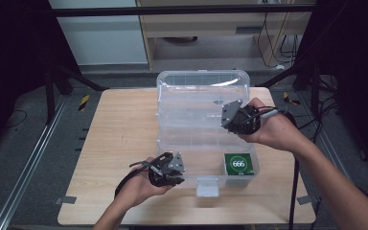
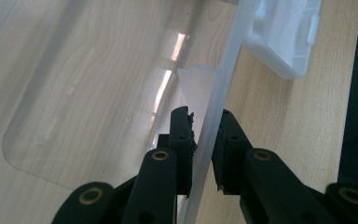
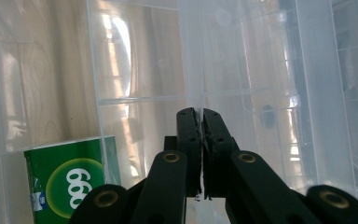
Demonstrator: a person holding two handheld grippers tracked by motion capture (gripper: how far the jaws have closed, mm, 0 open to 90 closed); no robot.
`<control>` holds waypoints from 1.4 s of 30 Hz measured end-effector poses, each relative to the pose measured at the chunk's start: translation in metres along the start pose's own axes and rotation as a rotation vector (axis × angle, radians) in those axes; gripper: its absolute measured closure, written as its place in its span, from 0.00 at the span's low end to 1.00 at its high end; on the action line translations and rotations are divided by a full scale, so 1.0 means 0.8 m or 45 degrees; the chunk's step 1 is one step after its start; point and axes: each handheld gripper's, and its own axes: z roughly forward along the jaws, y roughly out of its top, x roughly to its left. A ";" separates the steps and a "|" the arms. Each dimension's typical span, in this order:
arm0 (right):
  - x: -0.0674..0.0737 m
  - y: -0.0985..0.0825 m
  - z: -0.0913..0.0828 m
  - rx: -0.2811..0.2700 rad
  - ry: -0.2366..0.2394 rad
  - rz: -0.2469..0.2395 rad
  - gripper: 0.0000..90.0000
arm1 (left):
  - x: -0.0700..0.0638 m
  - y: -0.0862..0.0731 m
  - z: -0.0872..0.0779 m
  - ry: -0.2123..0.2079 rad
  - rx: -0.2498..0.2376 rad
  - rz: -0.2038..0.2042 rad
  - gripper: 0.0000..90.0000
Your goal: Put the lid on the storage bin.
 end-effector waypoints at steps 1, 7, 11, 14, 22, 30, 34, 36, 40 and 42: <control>0.000 0.000 0.000 0.000 0.000 0.000 0.97 | 0.000 0.000 0.000 0.000 0.000 0.000 0.87; 0.011 -0.002 -0.004 -0.003 -0.027 -0.019 0.97 | 0.001 -0.001 -0.001 0.002 0.006 0.028 0.87; 0.018 -0.003 -0.006 -0.005 -0.040 -0.024 0.97 | 0.001 -0.001 -0.001 0.003 0.002 0.025 0.87; 0.025 -0.005 -0.008 -0.024 -0.043 -0.027 0.96 | 0.000 -0.001 0.000 0.008 -0.004 0.017 0.87; 0.033 -0.009 -0.010 -0.044 -0.048 -0.029 0.96 | 0.002 -0.001 -0.001 0.015 -0.007 0.059 0.87; 0.041 -0.013 -0.012 -0.058 -0.045 -0.039 0.96 | -0.001 -0.003 0.000 0.017 -0.012 0.024 0.87; 0.045 -0.014 -0.013 -0.064 -0.038 -0.036 0.96 | -0.002 -0.003 0.000 0.018 -0.012 0.023 0.86; 0.049 -0.015 -0.013 -0.068 -0.037 -0.035 0.95 | -0.003 -0.003 -0.001 0.024 -0.010 0.009 0.86; 0.053 -0.016 -0.014 -0.072 -0.039 -0.043 0.95 | -0.001 -0.003 0.000 0.027 -0.020 0.051 0.86; 0.053 -0.016 -0.014 -0.075 -0.034 -0.046 0.95 | -0.002 -0.003 0.000 0.027 -0.020 0.045 0.86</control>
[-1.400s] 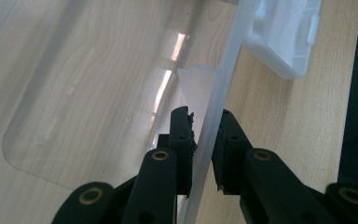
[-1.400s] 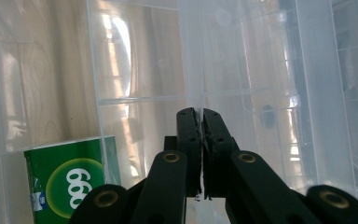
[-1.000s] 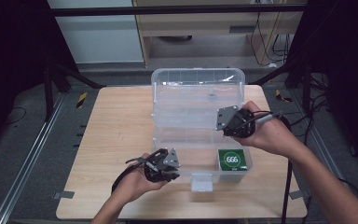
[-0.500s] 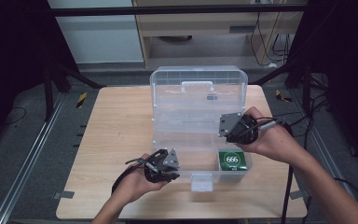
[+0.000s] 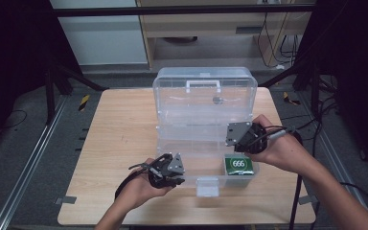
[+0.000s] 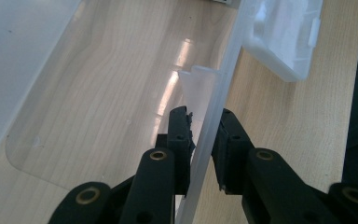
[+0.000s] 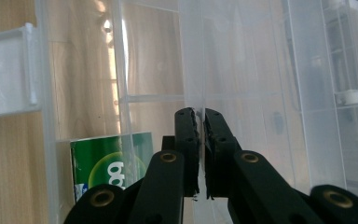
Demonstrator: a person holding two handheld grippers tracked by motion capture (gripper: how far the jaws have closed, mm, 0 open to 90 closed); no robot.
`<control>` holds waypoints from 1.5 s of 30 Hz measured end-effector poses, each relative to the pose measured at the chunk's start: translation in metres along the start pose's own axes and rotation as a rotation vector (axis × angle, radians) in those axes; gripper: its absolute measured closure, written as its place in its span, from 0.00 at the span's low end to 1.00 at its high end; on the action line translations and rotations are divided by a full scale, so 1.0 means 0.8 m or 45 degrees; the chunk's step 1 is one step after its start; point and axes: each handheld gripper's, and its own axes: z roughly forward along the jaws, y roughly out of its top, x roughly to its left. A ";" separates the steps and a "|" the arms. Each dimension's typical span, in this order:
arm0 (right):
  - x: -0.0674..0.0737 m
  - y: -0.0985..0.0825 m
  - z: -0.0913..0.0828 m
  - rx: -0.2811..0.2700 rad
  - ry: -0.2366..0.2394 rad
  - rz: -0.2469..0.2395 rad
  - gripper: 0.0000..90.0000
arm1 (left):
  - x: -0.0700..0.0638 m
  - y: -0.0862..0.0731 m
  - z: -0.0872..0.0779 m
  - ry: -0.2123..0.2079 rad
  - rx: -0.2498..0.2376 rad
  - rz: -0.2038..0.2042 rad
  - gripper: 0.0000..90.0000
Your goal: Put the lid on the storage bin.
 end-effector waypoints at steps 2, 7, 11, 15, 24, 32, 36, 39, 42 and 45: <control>0.001 -0.001 0.000 -0.007 -0.001 0.004 0.95 | -0.002 0.000 0.000 0.002 0.002 -0.015 0.86; 0.005 -0.003 -0.001 -0.014 0.010 0.007 0.95 | 0.001 0.002 0.000 0.002 0.009 0.026 0.86; 0.008 -0.005 -0.001 -0.018 0.027 0.006 0.95 | 0.001 0.002 0.000 0.009 0.010 0.035 0.86; 0.012 -0.006 -0.001 -0.019 0.036 0.002 0.95 | 0.000 0.002 0.001 0.010 0.011 0.037 0.86; 0.017 -0.007 -0.001 -0.018 0.053 -0.003 0.94 | 0.000 0.003 0.001 0.010 0.022 0.052 0.86; 0.017 -0.007 -0.001 -0.015 0.061 -0.011 0.94 | -0.001 0.003 0.001 0.016 0.019 0.054 0.85; 0.018 -0.008 -0.001 -0.015 0.070 -0.015 0.94 | -0.001 0.003 0.001 0.015 0.021 0.054 0.86; 0.018 -0.008 -0.001 -0.017 0.069 -0.013 0.94 | -0.001 0.003 0.001 0.016 0.020 0.053 0.85; 0.018 -0.009 -0.001 -0.018 0.070 -0.013 0.94 | -0.003 0.004 0.001 0.026 0.012 0.053 0.85; 0.018 -0.009 -0.001 -0.019 0.074 -0.014 0.94 | -0.004 0.005 -0.002 0.029 -0.007 0.048 0.79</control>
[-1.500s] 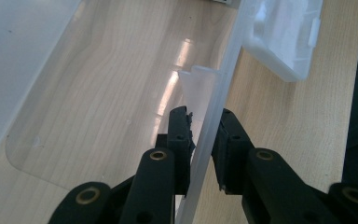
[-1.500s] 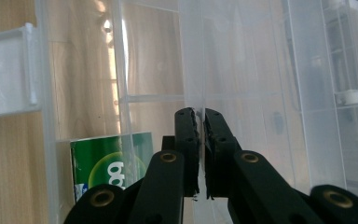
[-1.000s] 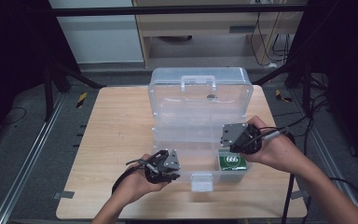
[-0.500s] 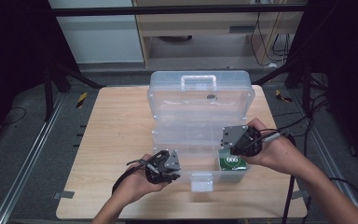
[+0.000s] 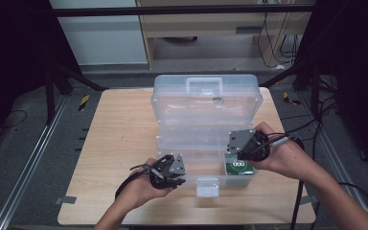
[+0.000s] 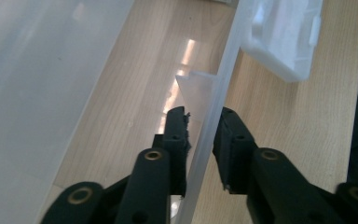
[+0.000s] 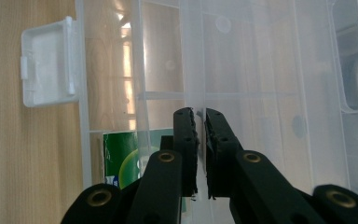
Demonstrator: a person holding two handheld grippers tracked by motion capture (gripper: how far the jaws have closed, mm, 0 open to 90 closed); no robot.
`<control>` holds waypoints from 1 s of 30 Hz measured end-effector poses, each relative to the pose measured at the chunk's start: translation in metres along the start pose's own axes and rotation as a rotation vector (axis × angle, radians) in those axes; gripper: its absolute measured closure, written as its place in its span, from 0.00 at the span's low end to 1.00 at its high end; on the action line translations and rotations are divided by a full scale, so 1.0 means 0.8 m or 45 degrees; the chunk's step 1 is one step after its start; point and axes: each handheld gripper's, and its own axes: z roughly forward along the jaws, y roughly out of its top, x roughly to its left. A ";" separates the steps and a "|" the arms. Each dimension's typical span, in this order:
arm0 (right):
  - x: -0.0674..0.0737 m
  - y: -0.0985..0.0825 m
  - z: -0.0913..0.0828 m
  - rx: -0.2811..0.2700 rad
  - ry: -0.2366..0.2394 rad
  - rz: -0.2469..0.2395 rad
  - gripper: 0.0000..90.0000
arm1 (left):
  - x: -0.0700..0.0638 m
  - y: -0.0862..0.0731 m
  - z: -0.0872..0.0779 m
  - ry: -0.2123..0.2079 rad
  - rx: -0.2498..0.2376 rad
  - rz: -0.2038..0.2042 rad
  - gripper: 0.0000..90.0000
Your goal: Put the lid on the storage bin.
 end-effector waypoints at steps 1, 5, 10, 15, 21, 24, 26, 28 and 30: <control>0.000 0.000 0.000 -0.001 -0.002 0.003 0.94 | -0.001 0.001 -0.002 -0.005 -0.013 -0.001 0.76; 0.000 -0.002 0.000 -0.005 -0.002 0.002 0.94 | -0.009 0.002 -0.018 0.003 -0.060 -0.056 0.67; 0.000 -0.002 0.000 -0.009 -0.001 0.005 0.93 | -0.011 0.001 -0.053 -0.006 -0.148 -0.105 0.67; 0.001 -0.002 0.000 -0.014 -0.003 0.008 0.93 | 0.003 -0.002 -0.095 -0.010 -0.238 -0.123 0.77; 0.002 -0.003 0.000 -0.015 -0.003 0.006 0.93 | 0.035 -0.011 -0.136 0.106 -0.289 -0.223 0.93; 0.003 -0.003 0.000 -0.015 -0.006 0.007 0.92 | 0.046 -0.011 -0.143 0.146 -0.294 -0.268 0.95; 0.003 -0.003 0.000 -0.014 -0.007 0.008 0.92 | 0.057 -0.010 -0.148 0.172 -0.312 -0.310 0.97; 0.004 -0.003 0.000 -0.013 -0.006 0.005 0.92 | 0.068 -0.008 -0.153 0.217 -0.325 -0.350 0.99; 0.004 -0.003 0.001 -0.012 -0.009 0.003 0.92 | 0.079 -0.007 -0.158 0.238 -0.347 -0.402 0.99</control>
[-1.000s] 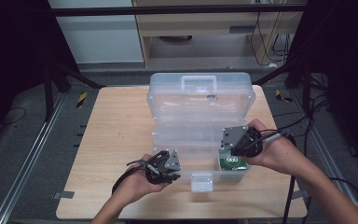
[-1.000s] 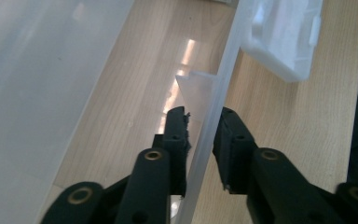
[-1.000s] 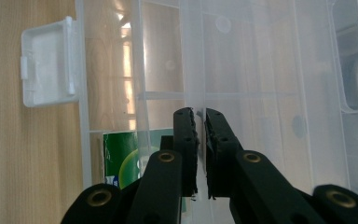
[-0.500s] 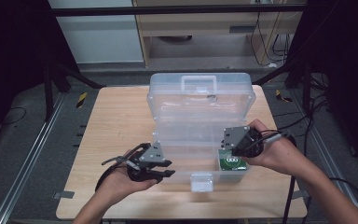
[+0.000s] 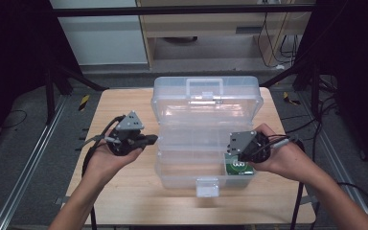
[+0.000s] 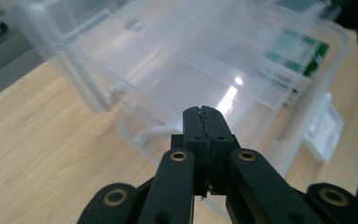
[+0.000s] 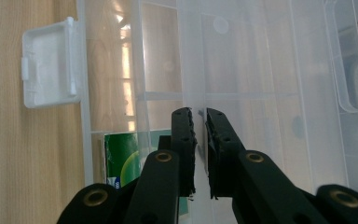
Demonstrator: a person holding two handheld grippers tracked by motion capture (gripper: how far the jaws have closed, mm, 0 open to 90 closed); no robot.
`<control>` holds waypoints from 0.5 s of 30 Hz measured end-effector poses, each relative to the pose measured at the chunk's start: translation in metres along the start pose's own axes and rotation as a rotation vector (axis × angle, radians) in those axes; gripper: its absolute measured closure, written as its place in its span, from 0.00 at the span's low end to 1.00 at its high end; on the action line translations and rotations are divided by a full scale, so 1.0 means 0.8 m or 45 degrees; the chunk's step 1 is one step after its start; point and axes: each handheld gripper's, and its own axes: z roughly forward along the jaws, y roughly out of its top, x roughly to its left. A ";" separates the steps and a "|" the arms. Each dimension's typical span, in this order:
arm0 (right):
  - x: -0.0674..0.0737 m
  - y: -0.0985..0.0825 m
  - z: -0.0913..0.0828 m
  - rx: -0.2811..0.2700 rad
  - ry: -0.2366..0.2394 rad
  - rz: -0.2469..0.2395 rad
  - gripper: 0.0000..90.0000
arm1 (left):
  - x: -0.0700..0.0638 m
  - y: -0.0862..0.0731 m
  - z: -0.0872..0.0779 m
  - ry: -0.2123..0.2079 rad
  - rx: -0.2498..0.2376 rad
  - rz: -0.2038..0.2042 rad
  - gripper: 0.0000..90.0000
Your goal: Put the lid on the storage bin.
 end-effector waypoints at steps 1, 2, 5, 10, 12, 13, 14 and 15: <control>0.000 0.000 0.000 0.000 0.000 0.000 0.92 | 0.006 0.003 0.000 -0.005 -0.012 -0.027 0.99; 0.001 0.000 0.000 -0.002 -0.001 0.005 0.92 | 0.011 0.006 0.000 -0.003 -0.017 -0.043 1.00; 0.002 0.000 0.000 0.001 -0.004 -0.004 0.91 | 0.026 0.014 0.006 0.006 -0.024 -0.092 1.00; 0.004 -0.001 0.001 -0.003 -0.004 -0.009 0.92 | 0.034 0.018 0.013 -0.005 -0.051 -0.114 1.00; 0.004 -0.001 0.000 -0.002 -0.003 -0.009 0.91 | 0.036 0.020 0.014 -0.027 -0.064 -0.147 1.00; 0.004 -0.001 0.000 -0.002 -0.003 -0.010 0.91 | 0.037 0.021 0.014 -0.019 -0.053 -0.161 1.00; 0.004 -0.001 0.001 -0.003 -0.003 -0.009 0.91 | 0.037 0.022 0.014 -0.014 -0.054 -0.165 1.00; 0.005 -0.002 0.001 -0.003 -0.002 -0.008 0.91 | 0.038 0.024 0.015 -0.006 -0.052 -0.167 1.00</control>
